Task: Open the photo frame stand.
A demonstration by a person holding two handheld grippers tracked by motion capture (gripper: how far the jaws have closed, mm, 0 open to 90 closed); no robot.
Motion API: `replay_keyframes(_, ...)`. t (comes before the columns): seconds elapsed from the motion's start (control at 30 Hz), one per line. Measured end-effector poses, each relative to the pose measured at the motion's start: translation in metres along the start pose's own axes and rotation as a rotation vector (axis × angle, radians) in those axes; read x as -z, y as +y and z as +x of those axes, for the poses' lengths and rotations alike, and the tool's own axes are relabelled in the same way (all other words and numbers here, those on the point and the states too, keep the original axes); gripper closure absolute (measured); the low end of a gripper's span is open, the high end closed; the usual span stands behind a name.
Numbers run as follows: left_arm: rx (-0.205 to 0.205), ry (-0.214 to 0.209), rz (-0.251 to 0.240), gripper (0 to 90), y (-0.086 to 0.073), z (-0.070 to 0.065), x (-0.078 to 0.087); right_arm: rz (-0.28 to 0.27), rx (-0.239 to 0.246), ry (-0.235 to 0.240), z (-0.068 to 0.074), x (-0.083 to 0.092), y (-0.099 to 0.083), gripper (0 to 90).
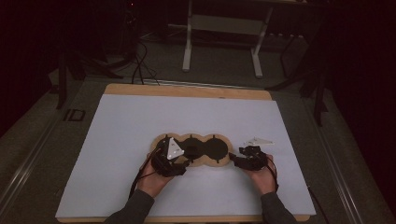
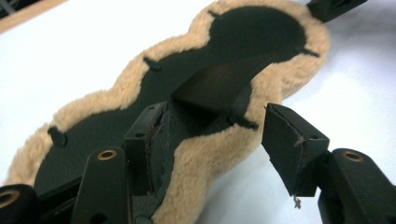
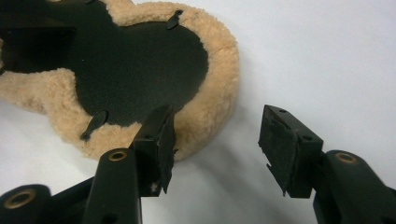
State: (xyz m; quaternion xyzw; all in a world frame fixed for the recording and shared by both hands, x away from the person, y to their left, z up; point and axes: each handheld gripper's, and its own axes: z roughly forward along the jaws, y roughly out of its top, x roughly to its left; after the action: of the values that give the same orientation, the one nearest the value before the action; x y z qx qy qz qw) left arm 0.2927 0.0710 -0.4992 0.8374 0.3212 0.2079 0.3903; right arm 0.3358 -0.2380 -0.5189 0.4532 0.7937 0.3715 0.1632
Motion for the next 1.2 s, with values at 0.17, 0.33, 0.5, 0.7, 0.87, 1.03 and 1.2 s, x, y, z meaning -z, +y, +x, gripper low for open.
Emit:
replay_keyframes(0.17,-0.043,-0.019,-0.011,40.6,0.009,-0.002,-0.001,0.005,-0.016,0.009,-0.002,-0.001,-0.001,43.5)
replay_keyframes(0.33,-0.100,-0.006,-0.002,38.7,0.017,-0.004,-0.008,0.010,-0.022,0.009,-0.002,-0.001,-0.001,43.3)
replay_keyframes(0.5,-0.141,0.006,0.015,38.3,0.024,-0.005,-0.017,0.013,-0.016,0.007,-0.002,-0.001,-0.001,42.5)
replay_keyframes(0.7,-0.164,0.021,0.051,39.8,0.027,-0.006,-0.027,0.014,-0.016,0.007,-0.002,-0.001,-0.001,42.1)
replay_keyframes(0.87,-0.187,0.003,0.082,43.9,0.027,-0.006,-0.036,0.015,-0.016,0.008,-0.002,-0.001,-0.001,42.0)
replay_keyframes(1.03,-0.193,0.003,0.098,47.9,0.027,-0.006,-0.041,0.016,-0.020,0.012,-0.002,-0.001,-0.001,41.8)
replay_keyframes(1.2,-0.207,0.027,0.119,52.8,0.026,-0.005,-0.045,0.021,-0.022,0.016,-0.003,-0.001,0.000,41.9)
